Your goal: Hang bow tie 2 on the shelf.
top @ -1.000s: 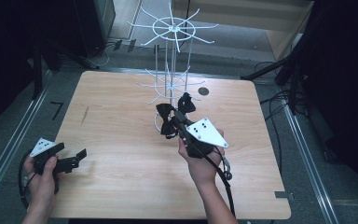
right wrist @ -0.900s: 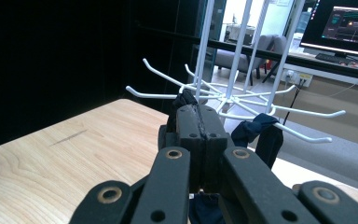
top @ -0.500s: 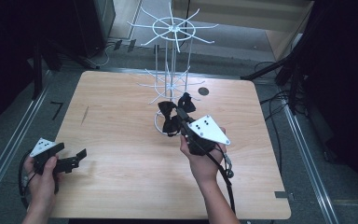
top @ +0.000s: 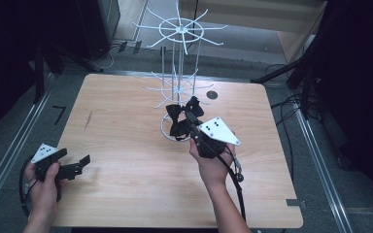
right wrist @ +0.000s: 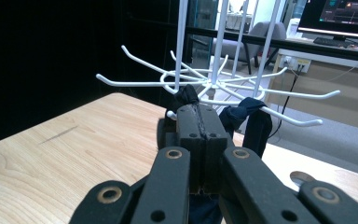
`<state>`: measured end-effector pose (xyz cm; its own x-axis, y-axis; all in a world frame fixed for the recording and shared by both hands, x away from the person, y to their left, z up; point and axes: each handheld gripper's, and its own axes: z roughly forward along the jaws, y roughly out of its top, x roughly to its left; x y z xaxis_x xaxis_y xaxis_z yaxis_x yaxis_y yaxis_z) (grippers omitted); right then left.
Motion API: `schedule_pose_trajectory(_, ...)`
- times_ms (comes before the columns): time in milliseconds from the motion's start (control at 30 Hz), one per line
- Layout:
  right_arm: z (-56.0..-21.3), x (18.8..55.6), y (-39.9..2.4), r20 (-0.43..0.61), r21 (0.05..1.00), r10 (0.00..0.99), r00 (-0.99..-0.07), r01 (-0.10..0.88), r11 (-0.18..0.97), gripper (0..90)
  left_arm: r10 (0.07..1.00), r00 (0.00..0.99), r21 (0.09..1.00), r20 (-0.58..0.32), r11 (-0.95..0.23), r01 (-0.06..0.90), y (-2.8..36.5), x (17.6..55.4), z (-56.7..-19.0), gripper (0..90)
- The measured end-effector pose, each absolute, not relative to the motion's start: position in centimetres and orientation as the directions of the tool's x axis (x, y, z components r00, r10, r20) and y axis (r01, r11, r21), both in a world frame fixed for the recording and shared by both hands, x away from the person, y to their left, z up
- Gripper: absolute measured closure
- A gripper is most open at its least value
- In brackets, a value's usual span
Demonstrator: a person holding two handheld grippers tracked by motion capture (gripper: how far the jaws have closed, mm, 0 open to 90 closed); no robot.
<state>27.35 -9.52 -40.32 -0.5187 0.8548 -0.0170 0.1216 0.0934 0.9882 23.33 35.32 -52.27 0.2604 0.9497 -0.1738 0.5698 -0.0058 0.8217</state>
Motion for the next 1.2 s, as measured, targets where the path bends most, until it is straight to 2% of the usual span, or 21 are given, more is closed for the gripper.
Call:
schedule_pose_trajectory(1067,-41.8,30.1,-8.5,0.028,0.980,0.848,-0.529,0.183,0.081,90.0,0.950,0.258,0.824,-0.178,0.000,0.567,35.3,23.3,-52.3,1.4)
schedule_pose_trajectory(1200,-42.2,30.0,-8.8,0.036,0.979,0.847,-0.531,0.190,0.078,86.2,0.950,0.258,0.824,-0.178,0.000,0.567,35.3,23.3,-52.3,1.4)
